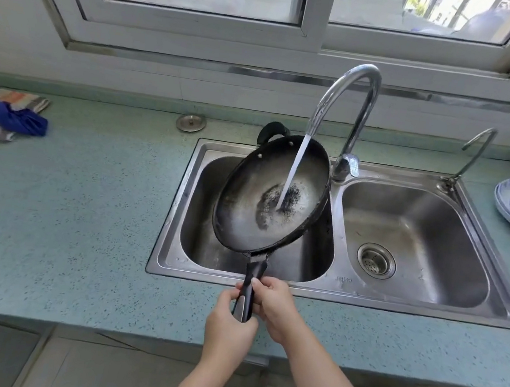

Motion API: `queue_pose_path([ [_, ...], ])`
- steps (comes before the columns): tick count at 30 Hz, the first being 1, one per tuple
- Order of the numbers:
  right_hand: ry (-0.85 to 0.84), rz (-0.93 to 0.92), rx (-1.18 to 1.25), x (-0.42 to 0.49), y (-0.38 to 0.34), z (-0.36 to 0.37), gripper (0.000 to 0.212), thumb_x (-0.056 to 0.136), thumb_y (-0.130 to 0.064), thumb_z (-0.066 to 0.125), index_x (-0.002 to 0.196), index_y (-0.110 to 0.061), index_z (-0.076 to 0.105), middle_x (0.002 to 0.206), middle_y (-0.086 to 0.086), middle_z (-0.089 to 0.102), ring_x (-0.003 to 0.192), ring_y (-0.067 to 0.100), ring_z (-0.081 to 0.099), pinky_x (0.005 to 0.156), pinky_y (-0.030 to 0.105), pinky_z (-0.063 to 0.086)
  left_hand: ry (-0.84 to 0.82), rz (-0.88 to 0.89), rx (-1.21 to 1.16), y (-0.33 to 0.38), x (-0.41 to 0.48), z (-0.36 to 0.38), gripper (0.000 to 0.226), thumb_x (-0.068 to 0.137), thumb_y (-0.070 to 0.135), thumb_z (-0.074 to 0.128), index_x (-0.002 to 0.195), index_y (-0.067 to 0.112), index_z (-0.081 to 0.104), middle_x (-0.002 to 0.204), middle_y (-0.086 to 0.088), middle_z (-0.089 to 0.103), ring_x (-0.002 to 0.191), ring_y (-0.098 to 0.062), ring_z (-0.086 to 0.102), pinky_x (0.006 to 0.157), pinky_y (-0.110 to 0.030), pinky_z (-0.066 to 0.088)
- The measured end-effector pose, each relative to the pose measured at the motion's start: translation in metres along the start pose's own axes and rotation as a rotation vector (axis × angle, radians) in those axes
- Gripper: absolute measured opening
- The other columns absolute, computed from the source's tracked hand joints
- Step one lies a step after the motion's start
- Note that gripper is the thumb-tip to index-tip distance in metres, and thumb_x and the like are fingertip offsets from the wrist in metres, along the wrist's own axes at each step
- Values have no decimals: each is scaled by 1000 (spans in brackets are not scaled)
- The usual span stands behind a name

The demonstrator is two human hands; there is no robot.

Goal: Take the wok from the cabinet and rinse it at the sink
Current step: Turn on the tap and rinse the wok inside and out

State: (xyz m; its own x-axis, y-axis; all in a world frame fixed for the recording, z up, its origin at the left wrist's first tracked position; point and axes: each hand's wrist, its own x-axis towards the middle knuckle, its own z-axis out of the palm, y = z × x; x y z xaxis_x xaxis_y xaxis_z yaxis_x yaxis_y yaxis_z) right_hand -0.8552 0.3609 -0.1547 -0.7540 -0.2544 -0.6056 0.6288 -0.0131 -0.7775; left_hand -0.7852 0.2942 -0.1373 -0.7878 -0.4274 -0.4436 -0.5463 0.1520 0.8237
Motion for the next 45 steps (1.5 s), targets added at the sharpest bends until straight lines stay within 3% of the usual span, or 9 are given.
queue_pose_path([
  [8,68,33,-31,4,4,-9,26,97,-4,39,85,1,62,75,11,65,61,16,63,51,21,53,-31,20,-10,10,-3,11,35,74,5,64,95,27,47,74,7,59,62,-11,56,46,-16,37],
  [14,203,6,-234,13,8,-10,22,87,-9,57,105,2,63,100,22,69,94,34,67,85,47,55,-42,21,41,3,-2,14,32,77,10,65,94,29,46,72,7,59,63,-6,55,43,-12,37],
  [18,187,-28,-370,9,9,-15,14,83,-9,60,89,-2,70,85,16,71,83,30,67,81,46,53,-41,52,120,-2,0,18,27,81,18,63,99,30,47,71,11,58,63,-3,53,48,-13,35],
  [20,194,-56,-448,10,10,-16,13,80,-12,62,85,-5,72,84,15,73,83,29,67,80,44,53,-24,93,228,-3,0,17,27,83,23,61,107,25,51,76,4,63,69,-14,58,50,-22,36],
  [24,203,-73,-514,9,6,-17,18,80,-16,65,94,-6,70,90,11,72,87,26,67,84,43,55,-2,135,424,-6,2,17,42,83,34,58,121,21,48,98,-10,70,92,-33,63,65,-31,40],
  [33,225,-155,-545,-5,-19,-42,32,83,-19,61,114,-9,60,102,8,67,94,21,66,87,39,53,100,297,576,4,15,14,59,85,39,56,136,13,40,120,-7,53,106,-22,54,84,-29,43],
  [38,337,-307,-602,-1,-57,-74,29,89,-15,55,117,-7,57,93,1,60,85,15,57,76,21,38,171,510,696,31,38,27,53,69,28,71,113,1,59,90,-14,60,80,-30,60,62,-34,52],
  [40,401,-370,-643,7,-72,-89,31,89,-13,55,119,-5,56,97,3,59,86,15,56,77,20,37,166,565,732,49,45,36,51,68,33,62,108,2,63,85,-12,62,73,-28,61,55,-34,54],
  [45,487,-515,-868,35,-106,-126,40,89,-12,53,128,0,48,124,16,51,114,28,51,94,30,36,98,682,824,87,68,63,55,70,39,44,108,4,63,95,-14,66,81,-32,64,62,-38,56],
])
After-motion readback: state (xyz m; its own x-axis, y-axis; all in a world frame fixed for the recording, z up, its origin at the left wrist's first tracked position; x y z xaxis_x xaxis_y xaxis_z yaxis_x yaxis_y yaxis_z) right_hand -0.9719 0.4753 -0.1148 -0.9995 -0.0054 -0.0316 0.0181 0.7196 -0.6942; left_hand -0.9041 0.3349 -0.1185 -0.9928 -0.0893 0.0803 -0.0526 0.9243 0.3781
